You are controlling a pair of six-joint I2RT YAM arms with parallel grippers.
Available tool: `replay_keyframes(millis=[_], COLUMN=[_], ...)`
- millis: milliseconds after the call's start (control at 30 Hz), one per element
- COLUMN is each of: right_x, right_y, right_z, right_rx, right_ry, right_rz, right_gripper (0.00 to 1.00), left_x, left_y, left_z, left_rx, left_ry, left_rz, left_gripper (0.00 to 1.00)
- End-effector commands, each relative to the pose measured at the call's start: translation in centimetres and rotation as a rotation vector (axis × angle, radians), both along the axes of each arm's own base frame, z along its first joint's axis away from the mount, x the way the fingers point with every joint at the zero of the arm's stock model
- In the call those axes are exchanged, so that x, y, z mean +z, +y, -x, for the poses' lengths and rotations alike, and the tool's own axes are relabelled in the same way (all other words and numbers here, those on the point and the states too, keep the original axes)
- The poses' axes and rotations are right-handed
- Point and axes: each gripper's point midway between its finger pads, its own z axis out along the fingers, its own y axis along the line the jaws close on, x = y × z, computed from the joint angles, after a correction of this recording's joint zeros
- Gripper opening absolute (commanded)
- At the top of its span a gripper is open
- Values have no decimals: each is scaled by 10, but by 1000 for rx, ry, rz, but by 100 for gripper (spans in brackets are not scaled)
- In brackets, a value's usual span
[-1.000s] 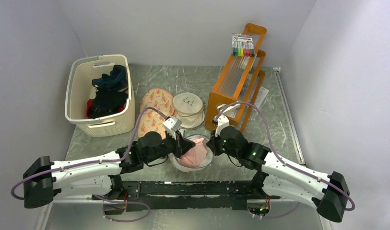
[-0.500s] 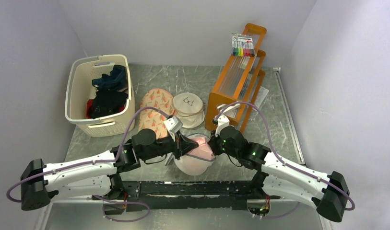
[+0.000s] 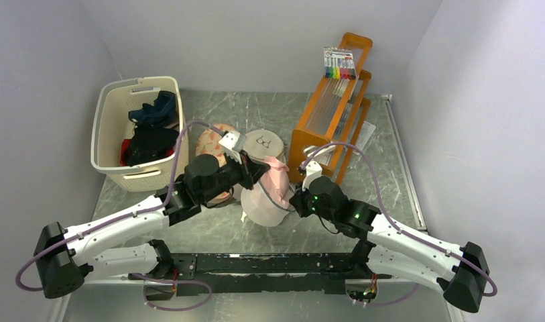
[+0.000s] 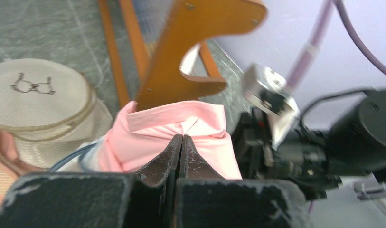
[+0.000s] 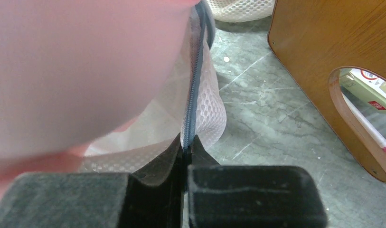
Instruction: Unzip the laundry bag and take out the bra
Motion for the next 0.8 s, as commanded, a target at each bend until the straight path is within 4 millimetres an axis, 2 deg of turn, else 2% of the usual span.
replay_keyframes(millis=[0, 233, 367, 667, 767], right_x=[5, 5, 5, 5, 4], right_y=[1, 1, 2, 2, 2], right_z=[-1, -1, -1, -1, -1], right_rx=[-4, -1, 3, 2, 3], right_ry=[-19, -19, -18, -20, -16], right_rz=[-24, -23, -23, -25, -21], right_gripper=[0, 0, 0, 0, 0], left_x=[16, 21, 39, 85, 94], left_y=[9, 35, 54, 93, 108], left_z=[-17, -20, -22, -19, -21], left_rx=[-2, -2, 37, 150, 214], left_ry=[68, 42, 1, -101, -111], left_rz=[145, 177, 194, 134, 86], left_gripper=[7, 7, 7, 7, 7])
